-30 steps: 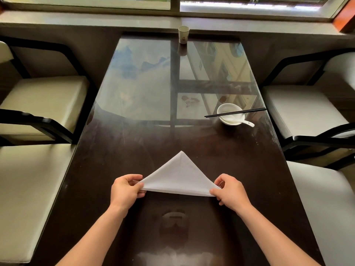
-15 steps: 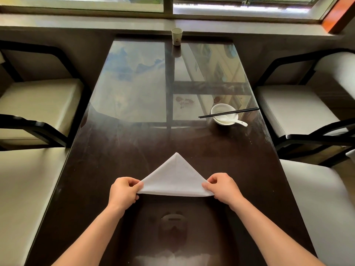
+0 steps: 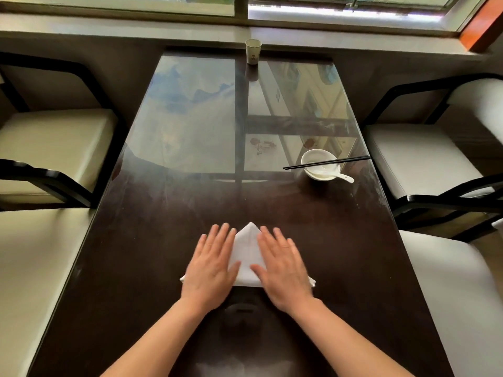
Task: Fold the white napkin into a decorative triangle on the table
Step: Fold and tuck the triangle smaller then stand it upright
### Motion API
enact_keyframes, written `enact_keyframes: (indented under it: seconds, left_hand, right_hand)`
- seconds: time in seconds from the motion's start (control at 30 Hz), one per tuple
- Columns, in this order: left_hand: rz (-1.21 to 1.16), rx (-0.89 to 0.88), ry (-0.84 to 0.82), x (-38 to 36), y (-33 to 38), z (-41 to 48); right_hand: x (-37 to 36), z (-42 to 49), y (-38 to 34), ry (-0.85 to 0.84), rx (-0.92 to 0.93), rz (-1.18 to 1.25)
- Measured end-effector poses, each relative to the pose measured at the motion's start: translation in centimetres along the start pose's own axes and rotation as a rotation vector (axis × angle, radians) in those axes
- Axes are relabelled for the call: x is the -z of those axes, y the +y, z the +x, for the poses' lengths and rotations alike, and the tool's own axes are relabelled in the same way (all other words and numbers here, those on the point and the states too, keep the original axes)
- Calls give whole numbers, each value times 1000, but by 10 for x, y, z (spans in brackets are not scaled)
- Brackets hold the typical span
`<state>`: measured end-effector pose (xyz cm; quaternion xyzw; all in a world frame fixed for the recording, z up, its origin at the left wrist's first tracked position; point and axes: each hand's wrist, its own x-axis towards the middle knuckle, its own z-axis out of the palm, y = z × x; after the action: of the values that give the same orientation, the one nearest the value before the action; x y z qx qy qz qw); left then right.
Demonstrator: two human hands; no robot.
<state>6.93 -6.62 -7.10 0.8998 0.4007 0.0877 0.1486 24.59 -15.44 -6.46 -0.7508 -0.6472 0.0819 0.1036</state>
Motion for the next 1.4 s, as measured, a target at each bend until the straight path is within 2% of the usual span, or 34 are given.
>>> enact_keyframes:
  seconds: [0.07,0.13,0.27,0.4,0.57,0.7,0.8,0.93,1.07,1.13,1.2,1.3,1.4]
  left_hand:
    - [131,-104,-155,-18,-3,3]
    - [209,-113,-220,-29,-13,0]
    - [224,-59,-239,-30,-21,-4]
    - [212,-4,-241,-23,-20,-4]
    - [233,-191,-230,-25,-13,24]
    - [232,-187,-264,-32,-24,32]
    - [226,-114,-275,-29,-28,21]
    - [265,39,-204,-15,-41,-11]
    - [259,225,-94,-6,-40,-37]
    - [205,295,-38,-2,-34,-36]
    - [123,369,-36,5,-27,-29]
    - [-25,519,-82,14,-19,-14]
    - [-158,623,-84,18,-17,-6]
  right_hand:
    - [-14,8,-1,-199,73,-84]
    - [-23,7,9,-293,87,-151]
    - [-23,-4,24,-327,80,-179]
    - [-18,-2,17,-276,46,-137]
    - [-21,30,9,-258,115,-125]
    - [-24,32,26,-284,130,-156]
    - [-20,16,45,-283,44,-180]
    - [-7,-10,58,-275,-103,-241]
    - [-3,-30,48,-109,-71,-210]
    - [-2,-34,44,14,-75,-193]
    - [2,-30,41,69,-116,-157]
    - [11,-18,38,-25,-209,-102]
    - [16,-7,41,-158,-402,12]
